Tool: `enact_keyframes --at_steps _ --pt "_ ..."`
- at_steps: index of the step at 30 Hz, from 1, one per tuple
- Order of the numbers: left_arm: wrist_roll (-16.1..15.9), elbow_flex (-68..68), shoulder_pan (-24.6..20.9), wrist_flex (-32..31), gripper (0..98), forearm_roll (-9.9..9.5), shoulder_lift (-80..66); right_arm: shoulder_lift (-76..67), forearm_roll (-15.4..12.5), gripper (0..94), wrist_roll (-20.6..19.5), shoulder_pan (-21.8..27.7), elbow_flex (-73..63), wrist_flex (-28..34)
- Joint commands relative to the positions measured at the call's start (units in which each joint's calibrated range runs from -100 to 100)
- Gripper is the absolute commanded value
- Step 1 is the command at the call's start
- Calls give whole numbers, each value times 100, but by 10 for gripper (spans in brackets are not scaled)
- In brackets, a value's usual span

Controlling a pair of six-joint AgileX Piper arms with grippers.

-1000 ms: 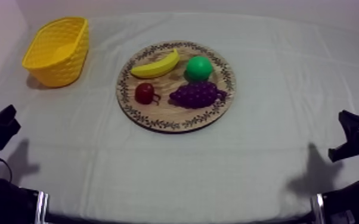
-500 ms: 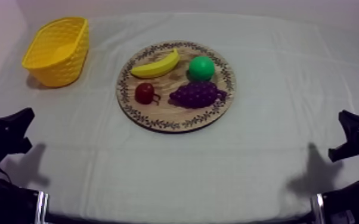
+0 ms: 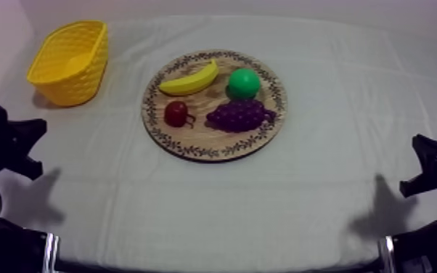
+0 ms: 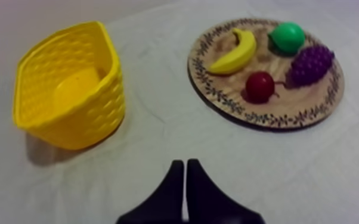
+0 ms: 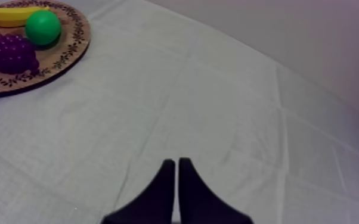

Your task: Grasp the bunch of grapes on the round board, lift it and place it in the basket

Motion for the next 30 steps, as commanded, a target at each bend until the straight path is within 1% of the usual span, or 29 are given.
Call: enact_keyframes --at_steps 1,4,8,11,15,19,25,30 --pt "-420 -689 13 387 0 7 734 0 -1 3 2 0 0 -2" --pt "-634 -1343 58 885 0 3 1252 0 -1 3 2 0 0 -2" --pt "-734 -2135 159 1351 0 -16 1894 0 -1 3 2 0 0 -2" --pt "-724 -2688 263 1668 0 -55 2392 0 -1 3 2 0 0 -2" --pt "-606 -3380 439 2093 0 -171 3111 0 -1 3 2 0 0 -2" --pt "-571 -3923 683 2230 0 -266 3812 0 -1 3 2 0 0 -2" --pt "-492 -4665 1069 2268 0 -418 4753 0 -1 3 2 0 0 -2" --pt "-381 -5227 1407 2272 0 -616 5423 0 -1 3 2 0 0 -2"
